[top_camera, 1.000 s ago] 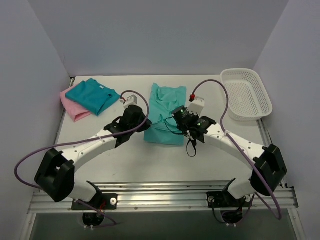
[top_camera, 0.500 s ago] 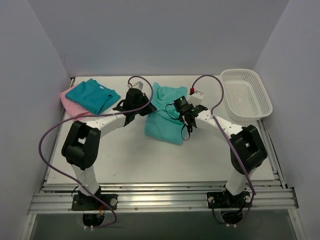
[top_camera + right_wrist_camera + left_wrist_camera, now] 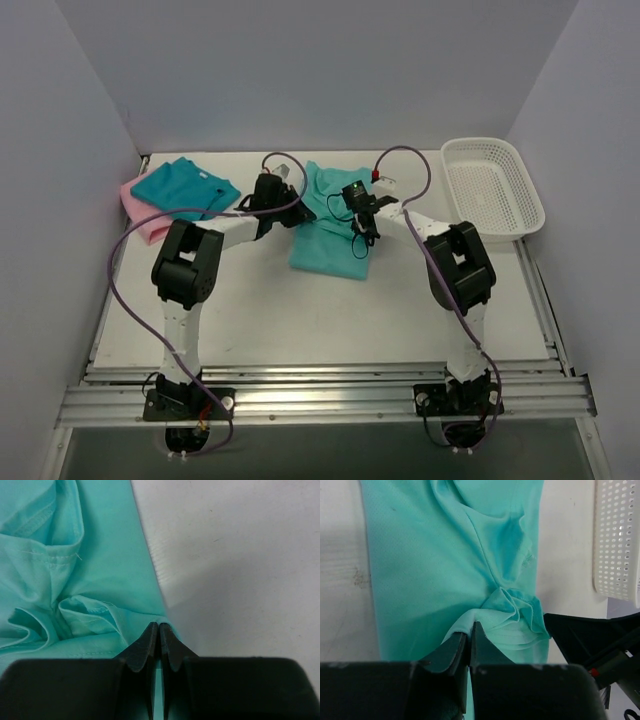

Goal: Fold and stack the t-shirts
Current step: Fold the folded rectangular tshirt in 1/3 of the way

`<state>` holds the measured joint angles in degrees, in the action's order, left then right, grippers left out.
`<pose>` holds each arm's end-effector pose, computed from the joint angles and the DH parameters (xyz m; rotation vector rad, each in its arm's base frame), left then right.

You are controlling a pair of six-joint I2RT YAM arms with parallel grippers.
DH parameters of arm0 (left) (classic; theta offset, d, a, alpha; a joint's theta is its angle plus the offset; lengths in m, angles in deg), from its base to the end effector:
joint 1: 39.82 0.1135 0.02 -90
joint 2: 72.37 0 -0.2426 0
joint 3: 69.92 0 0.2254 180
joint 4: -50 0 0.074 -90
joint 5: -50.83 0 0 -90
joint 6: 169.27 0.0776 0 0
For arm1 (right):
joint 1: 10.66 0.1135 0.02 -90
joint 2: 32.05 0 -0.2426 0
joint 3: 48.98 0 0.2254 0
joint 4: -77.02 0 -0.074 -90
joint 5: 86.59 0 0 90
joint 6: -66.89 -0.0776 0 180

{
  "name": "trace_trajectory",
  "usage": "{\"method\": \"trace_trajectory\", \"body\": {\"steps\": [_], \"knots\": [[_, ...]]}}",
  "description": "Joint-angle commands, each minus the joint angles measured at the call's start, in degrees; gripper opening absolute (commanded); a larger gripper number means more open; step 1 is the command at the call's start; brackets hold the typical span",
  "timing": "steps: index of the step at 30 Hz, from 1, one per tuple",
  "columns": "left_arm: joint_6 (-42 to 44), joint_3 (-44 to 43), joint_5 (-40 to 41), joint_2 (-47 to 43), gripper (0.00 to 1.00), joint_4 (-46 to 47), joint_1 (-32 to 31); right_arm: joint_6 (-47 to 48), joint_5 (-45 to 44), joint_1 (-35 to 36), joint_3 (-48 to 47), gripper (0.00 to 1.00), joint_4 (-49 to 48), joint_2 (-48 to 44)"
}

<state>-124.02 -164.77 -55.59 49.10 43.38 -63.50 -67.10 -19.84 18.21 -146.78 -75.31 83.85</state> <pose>0.4237 -0.2098 0.1381 -0.2433 2.2846 -0.9691 0.4015 0.1864 0.1576 0.4905 2.2425 0.1734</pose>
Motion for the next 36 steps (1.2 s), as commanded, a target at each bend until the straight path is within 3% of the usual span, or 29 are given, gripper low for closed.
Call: {"method": "trace_trajectory", "body": {"steps": [1,3,4,5,6,8,10,18,22,27,33,36], "knots": [[1.0,-4.3,-2.6,1.7,0.03,3.3,1.2,1.3,1.2,-0.6,-2.7,0.00,0.5,1.3],[1.0,-5.0,-3.6,2.8,0.09,3.3,1.8,1.4,1.9,-1.0,-3.2,0.03,0.4,2.0],[1.0,-5.0,-3.9,3.2,0.16,3.7,1.9,1.5,2.5,-1.1,-3.2,0.14,0.3,2.1],[1.0,-5.0,-4.3,3.4,0.26,3.8,2.1,1.8,2.6,-1.2,-3.2,0.31,-0.2,2.1],[1.1,-5.0,-4.4,3.6,0.53,3.9,2.3,1.9,2.6,-1.3,-3.1,0.66,-0.4,2.1],[1.1,-4.7,-4.4,3.4,0.75,4.5,2.4,2.0,2.3,-1.4,-3.3,0.95,-0.5,1.8],[1.2,-4.2,-4.0,2.4,0.96,4.8,2.5,2.1,2.1,-1.8,-3.9,0.98,-0.3,1.1],[1.7,-6.7,-3.5,-1.1,0.97,2.0,2.9,3.8,-0.7,-3.5,-15.3,1.00,6.3,-3.5],[1.9,-8.5,-3.2,-3.8,0.97,-0.2,3.6,4.1,2.2,-2.5,-13.1,0.98,4.7,-8.1],[-1.0,-12.8,-3.3,-5.4,0.94,-1.5,6.8,2.6,5.6,2.8,-6.1,0.85,0.6,-12.9],[-3.0,-26.8,-4.8,3.0,0.94,-8.7,8.7,0.7,7.6,6.6,-2.4,0.72,-0.7,-13.2],[-3.9,-27.9,-4.6,5.7,0.94,-10.8,9.4,0.5,8.1,7.4,-0.9,0.65,-1.2,-14.3]]}}
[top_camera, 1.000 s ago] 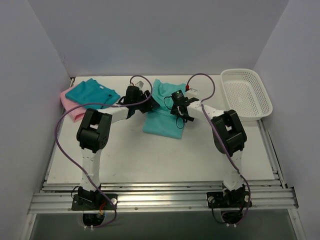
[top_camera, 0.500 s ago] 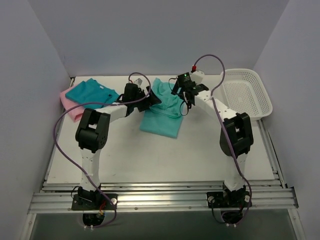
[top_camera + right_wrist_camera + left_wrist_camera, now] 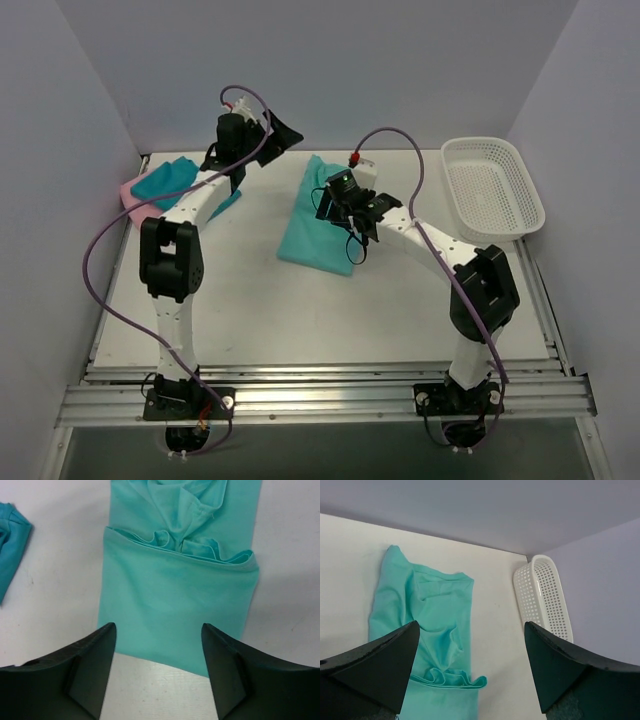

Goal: Fold and stack the t-shirts
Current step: Fold the folded rectangular tshirt in 1/3 of the way

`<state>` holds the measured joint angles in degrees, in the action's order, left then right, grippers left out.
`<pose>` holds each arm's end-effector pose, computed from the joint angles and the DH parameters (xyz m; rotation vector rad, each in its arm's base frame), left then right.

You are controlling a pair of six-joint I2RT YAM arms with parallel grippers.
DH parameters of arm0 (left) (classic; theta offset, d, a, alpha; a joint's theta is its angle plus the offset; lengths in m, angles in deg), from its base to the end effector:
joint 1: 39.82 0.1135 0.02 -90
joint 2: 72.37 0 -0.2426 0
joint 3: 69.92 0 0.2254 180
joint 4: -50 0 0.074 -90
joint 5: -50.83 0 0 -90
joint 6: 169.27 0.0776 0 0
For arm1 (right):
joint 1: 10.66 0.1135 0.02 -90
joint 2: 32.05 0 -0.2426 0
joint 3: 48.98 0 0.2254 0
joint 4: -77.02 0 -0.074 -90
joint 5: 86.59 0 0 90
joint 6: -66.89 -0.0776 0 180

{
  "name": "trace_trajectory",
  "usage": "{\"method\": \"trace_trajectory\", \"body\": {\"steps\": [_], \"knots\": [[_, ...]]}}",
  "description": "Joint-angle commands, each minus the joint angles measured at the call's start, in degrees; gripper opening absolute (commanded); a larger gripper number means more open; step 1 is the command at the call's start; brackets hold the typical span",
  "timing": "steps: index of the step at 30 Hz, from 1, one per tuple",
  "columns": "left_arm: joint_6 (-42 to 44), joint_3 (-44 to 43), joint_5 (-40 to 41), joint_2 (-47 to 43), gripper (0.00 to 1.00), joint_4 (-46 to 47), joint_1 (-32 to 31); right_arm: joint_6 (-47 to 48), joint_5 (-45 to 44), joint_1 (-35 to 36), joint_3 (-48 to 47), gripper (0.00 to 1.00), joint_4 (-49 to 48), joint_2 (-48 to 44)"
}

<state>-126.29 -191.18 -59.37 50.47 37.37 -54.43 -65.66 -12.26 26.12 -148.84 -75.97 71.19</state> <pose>0.4957 -0.1569 0.2751 -0.2805 1.9203 -1.0605 0.3560 0.2400 0.2611 0.2737 2.1100 0.5509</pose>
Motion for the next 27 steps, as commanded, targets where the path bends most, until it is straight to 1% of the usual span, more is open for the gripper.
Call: {"method": "trace_trajectory", "body": {"steps": [1,2,3,4,5,7,9,10,11,14,18,22,24,27], "knots": [[-1.4,-1.0,-0.7,4.3,0.94,-4.7,0.3,-1.0,0.7,-0.1,1.6,0.60,-1.2,-2.1],[-1.1,0.0,-0.4,4.1,0.94,-4.5,0.3,-0.9,1.4,0.1,2.2,0.43,-1.6,-2.4],[-1.0,1.5,0.1,2.7,0.94,-3.9,0.3,-0.9,1.7,0.6,3.1,0.37,-2.2,-3.0],[-1.0,5.1,0.4,1.7,0.94,-0.6,0.3,-0.8,1.7,1.2,3.4,0.32,-3.0,-3.1],[-1.0,7.0,0.7,0.7,0.94,0.3,0.3,-1.0,1.9,1.3,3.5,0.28,-3.0,-2.9],[-0.4,10.4,1.3,-2.6,0.94,1.9,0.3,-0.9,2.5,1.3,3.0,0.25,-3.0,-1.0],[0.0,15.0,1.9,-5.9,0.94,2.5,0.3,-0.8,2.3,1.1,2.3,0.17,-2.6,1.4],[0.1,16.9,2.1,-7.3,0.94,4.0,0.3,-0.6,2.3,0.9,1.9,0.15,-2.7,2.3],[0.1,20.6,2.2,-9.8,0.94,5.0,0.3,-0.5,2.2,0.5,1.7,0.13,-2.8,3.8],[0.3,27.0,2.8,-14.4,0.94,7.6,0.4,-0.3,2.8,-0.6,0.6,0.11,-3.3,7.0],[0.3,32.6,2.7,-19.2,0.94,9.4,0.4,0.4,4.2,-4.2,-1.4,0.08,-3.8,11.4],[0.4,37.8,3.2,-24.5,0.94,11.3,0.3,1.1,5.9,-8.3,-5.7,0.00,-3.0,16.7],[0.9,40.5,3.6,-27.3,0.94,11.8,0.2,1.8,5.5,-9.5,-9.1,0.00,-1.6,19.4],[1.4,42.3,4.0,-29.6,0.94,11.7,0.3,2.2,5.6,-11.5,-12.8,0.00,-0.8,21.9]]}}
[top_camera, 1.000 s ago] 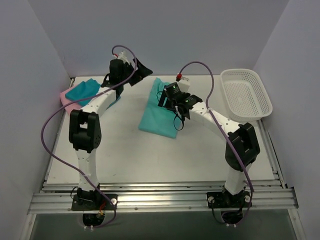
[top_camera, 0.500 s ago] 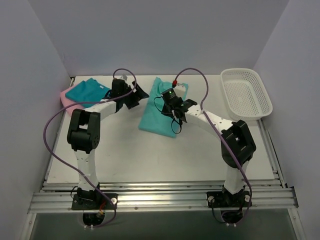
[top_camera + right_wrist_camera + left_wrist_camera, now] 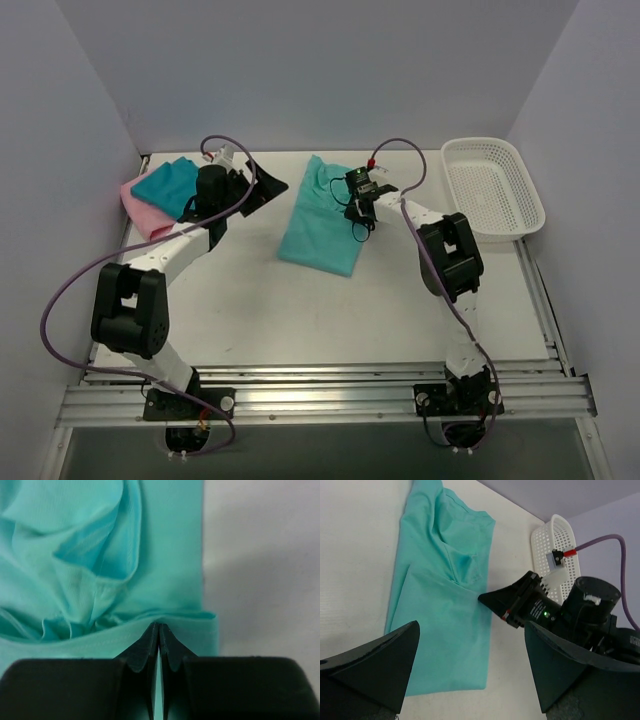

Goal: Fold and stack the t-shirts
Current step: Fold the folded rectangular tshirt in 1/3 of the way

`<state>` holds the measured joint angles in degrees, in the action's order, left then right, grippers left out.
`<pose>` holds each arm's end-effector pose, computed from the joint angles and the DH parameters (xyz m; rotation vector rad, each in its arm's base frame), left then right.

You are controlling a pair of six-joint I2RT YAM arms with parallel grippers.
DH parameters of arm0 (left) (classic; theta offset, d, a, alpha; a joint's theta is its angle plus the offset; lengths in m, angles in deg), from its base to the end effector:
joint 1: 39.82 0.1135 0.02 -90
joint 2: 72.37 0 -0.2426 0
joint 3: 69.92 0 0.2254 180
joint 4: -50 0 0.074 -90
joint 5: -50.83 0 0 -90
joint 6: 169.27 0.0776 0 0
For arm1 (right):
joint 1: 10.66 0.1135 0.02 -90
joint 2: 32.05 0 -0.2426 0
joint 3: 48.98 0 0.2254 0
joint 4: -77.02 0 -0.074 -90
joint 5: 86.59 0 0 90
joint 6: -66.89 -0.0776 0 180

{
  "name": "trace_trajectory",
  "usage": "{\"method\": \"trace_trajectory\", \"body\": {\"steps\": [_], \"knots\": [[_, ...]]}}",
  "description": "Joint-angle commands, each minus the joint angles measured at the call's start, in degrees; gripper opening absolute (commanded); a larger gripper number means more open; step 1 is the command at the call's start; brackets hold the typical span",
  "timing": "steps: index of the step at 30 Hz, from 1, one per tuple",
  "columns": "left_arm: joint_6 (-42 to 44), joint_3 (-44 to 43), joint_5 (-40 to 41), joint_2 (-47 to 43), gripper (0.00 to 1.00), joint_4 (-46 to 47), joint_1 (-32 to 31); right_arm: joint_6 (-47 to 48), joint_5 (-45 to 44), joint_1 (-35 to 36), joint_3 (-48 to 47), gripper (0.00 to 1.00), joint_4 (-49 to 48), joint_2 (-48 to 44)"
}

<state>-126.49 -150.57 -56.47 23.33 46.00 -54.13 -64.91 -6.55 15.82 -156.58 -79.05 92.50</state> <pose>0.3836 -0.1217 0.2480 -0.3601 1.9879 -0.9947 0.4418 0.2051 0.1491 0.3984 2.2733 0.4251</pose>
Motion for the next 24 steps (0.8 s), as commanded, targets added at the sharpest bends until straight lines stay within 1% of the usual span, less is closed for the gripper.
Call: {"method": "trace_trajectory", "body": {"steps": [1,5,10,13,14,15,16,17,18,19,20,21,22,23,24], "knots": [[1.9,2.4,1.1,-2.8,0.94,3.1,0.0,1.5,0.3,-2.0,-5.7,0.00,2.4,1.2],[2.3,4.1,1.2,-4.4,0.94,3.0,0.0,1.6,1.8,-3.6,-7.9,0.00,2.6,4.0],[3.0,6.7,2.4,-6.7,0.95,2.5,-0.1,1.5,3.9,-4.9,-7.2,0.00,1.5,5.1],[3.4,10.3,5.8,-10.3,0.95,1.6,-0.6,2.0,3.5,-5.0,-6.3,0.00,1.0,3.9],[3.6,11.4,7.8,-12.8,0.95,1.1,-1.1,2.2,2.9,-5.0,-5.4,0.01,0.8,1.9],[3.8,14.1,12.1,-14.0,0.95,0.5,-1.8,2.5,2.3,-5.0,-5.0,0.04,1.0,0.5],[3.6,15.5,14.1,-15.5,0.95,0.2,-2.0,2.7,1.2,-5.0,-4.4,0.24,1.5,-1.0],[3.2,17.0,15.6,-17.9,0.95,0.1,-2.4,2.8,-1.9,-5.1,-3.1,0.45,2.0,-4.7],[1.9,20.3,16.8,-18.9,0.95,0.5,-2.6,3.0,-3.6,-5.1,-2.3,0.70,3.0,-6.8],[1.1,22.0,16.8,-19.8,0.95,1.0,-2.7,3.0,-5.1,-5.6,-1.5,0.99,3.5,-9.0],[0.2,23.7,18.3,-21.4,0.95,2.3,-2.9,3.0,-7.1,-5.8,-0.3,1.00,3.7,-13.6],[-1.5,27.1,18.8,-22.0,0.95,3.1,-3.2,3.0,-8.0,-6.1,1.8,1.00,4.7,-15.7],[-2.2,28.6,20.4,-23.0,0.95,3.8,-4.1,3.0,-8.8,-6.4,3.0,1.00,5.1,-20.4],[-2.9,30.0,21.2,-23.1,0.95,5.1,-4.6,3.0,-9.7,-6.4,4.4,1.00,5.5,-22.8],[-4.1,31.2,21.9,-23.0,0.95,5.8,-5.3,2.6,-10.5,-6.4,8.1,1.00,5.7,-25.1]]}}
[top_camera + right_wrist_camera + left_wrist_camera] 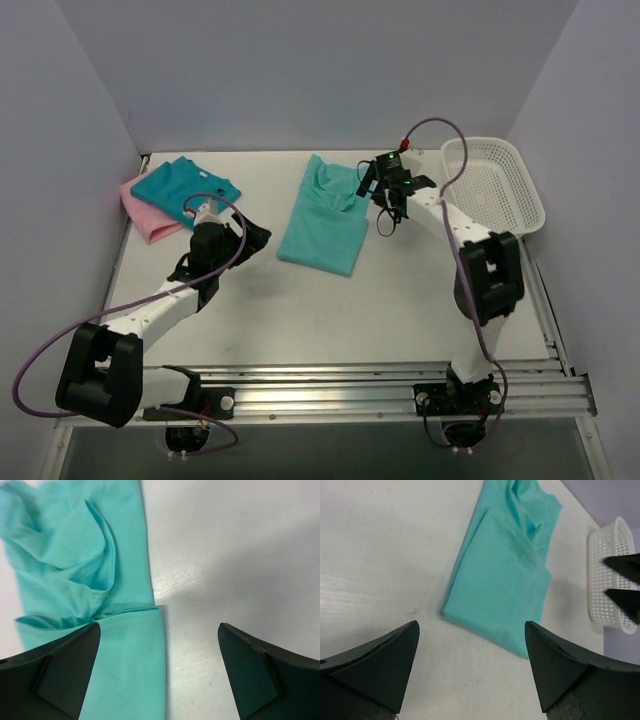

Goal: Fold and stack the t-shirts
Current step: Fold the folded rectangular tshirt in 1/3 of the way, then grab one side of the 2/3 rectangular tshirt with both arms

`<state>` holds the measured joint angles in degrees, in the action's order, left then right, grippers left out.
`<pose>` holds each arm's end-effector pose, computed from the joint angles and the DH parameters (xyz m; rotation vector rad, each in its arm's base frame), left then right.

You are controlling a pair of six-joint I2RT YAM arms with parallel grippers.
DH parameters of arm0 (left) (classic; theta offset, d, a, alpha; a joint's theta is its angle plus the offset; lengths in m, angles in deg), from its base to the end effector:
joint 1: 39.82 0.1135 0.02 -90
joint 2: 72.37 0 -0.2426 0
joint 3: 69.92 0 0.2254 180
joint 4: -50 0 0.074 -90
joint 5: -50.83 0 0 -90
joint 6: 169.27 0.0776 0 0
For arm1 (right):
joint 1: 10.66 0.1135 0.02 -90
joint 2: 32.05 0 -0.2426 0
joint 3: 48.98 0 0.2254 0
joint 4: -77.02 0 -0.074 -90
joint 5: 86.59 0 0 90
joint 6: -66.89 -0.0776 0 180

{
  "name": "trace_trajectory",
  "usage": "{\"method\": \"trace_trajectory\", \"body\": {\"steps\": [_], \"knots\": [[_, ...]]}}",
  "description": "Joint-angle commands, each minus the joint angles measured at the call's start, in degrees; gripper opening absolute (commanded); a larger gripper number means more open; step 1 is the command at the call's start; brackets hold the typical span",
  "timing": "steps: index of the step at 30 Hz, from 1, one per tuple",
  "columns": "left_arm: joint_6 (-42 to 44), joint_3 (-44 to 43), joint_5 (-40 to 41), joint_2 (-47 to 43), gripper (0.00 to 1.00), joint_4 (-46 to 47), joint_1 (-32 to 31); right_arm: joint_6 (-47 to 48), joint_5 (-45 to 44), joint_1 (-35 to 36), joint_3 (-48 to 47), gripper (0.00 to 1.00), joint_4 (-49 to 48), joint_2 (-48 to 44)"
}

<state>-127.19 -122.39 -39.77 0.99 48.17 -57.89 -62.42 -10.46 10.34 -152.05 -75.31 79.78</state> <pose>0.2859 -0.0941 0.2070 -0.5204 1.9800 -0.7508 0.4297 0.1450 0.2157 0.4834 2.1506 0.3265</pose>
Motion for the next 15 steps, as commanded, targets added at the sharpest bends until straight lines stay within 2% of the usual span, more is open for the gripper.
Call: {"method": "trace_trajectory", "body": {"steps": [1,3,5,8,11,12,15], "knots": [[-3.8,4.8,6.5,0.1,0.95,4.2,-2.8,-0.1,-6.6,-0.8,6.0,1.00,1.7,-17.5],[-5.2,5.8,7.1,1.4,0.95,5.6,-4.1,-0.7,-5.4,-0.3,12.1,1.00,-0.5,-22.7],[-6.4,7.0,7.5,4.0,0.96,7.4,-5.4,-2.2,-3.2,0.4,22.6,1.00,-2.5,-29.9],[-9.5,8.6,7.3,7.7,0.97,11.4,-6.4,-5.4,2.1,3.8,37.8,1.00,-10.9,-36.5],[-10.9,8.8,7.5,11.5,0.97,14.4,-7.0,-10.8,4.1,9.5,47.8,1.00,-16.4,-36.2],[-11.7,8.6,7.5,12.3,0.98,15.0,-7.1,-11.8,4.3,13.0,49.0,1.00,-19.4,-34.9],[-12.7,7.4,6.9,15.5,0.98,16.4,-7.6,-13.5,5.8,15.8,51.1,1.00,-25.4,-28.4]]}}
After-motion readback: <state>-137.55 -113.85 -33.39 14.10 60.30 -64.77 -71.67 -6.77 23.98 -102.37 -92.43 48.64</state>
